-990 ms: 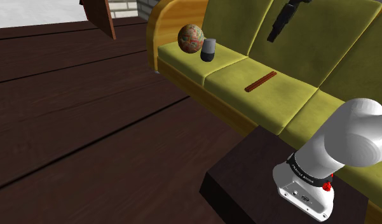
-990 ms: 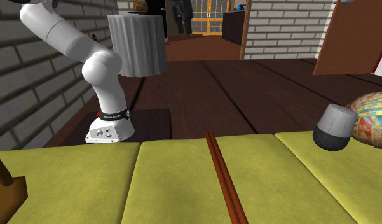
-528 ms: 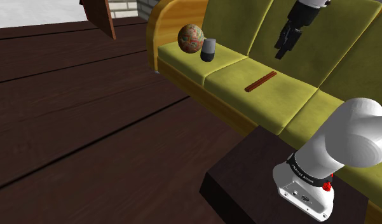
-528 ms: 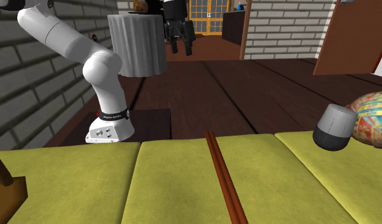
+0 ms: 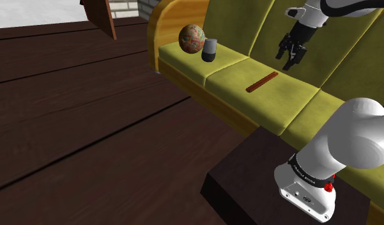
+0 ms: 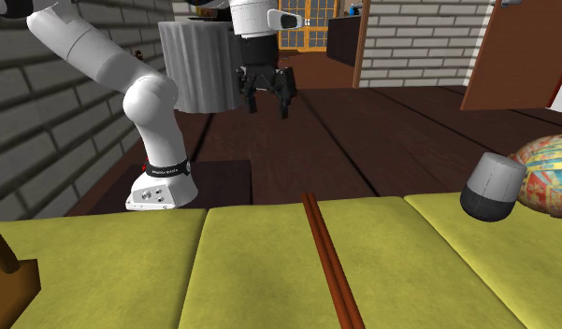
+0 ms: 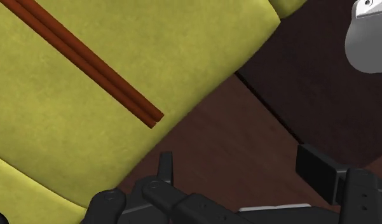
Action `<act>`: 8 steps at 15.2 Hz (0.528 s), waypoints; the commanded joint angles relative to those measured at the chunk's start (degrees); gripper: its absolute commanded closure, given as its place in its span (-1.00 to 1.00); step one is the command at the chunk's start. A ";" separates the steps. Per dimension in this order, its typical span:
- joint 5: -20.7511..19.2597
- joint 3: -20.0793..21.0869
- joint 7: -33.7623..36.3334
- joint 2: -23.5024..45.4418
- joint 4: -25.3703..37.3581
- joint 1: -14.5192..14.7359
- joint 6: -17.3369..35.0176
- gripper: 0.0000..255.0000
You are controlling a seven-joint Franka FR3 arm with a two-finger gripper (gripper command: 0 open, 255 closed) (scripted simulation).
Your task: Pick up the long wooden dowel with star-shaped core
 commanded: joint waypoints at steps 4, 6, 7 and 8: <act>-3.85 -10.70 -14.84 6.98 2.09 3.95 5.93 -1.00; -4.47 -15.34 -20.75 10.52 3.62 6.47 8.47 -1.00; -4.53 -17.82 -23.77 12.43 4.51 8.00 9.78 -1.00; -4.40 -20.42 -26.85 14.44 5.50 9.73 11.10 -1.00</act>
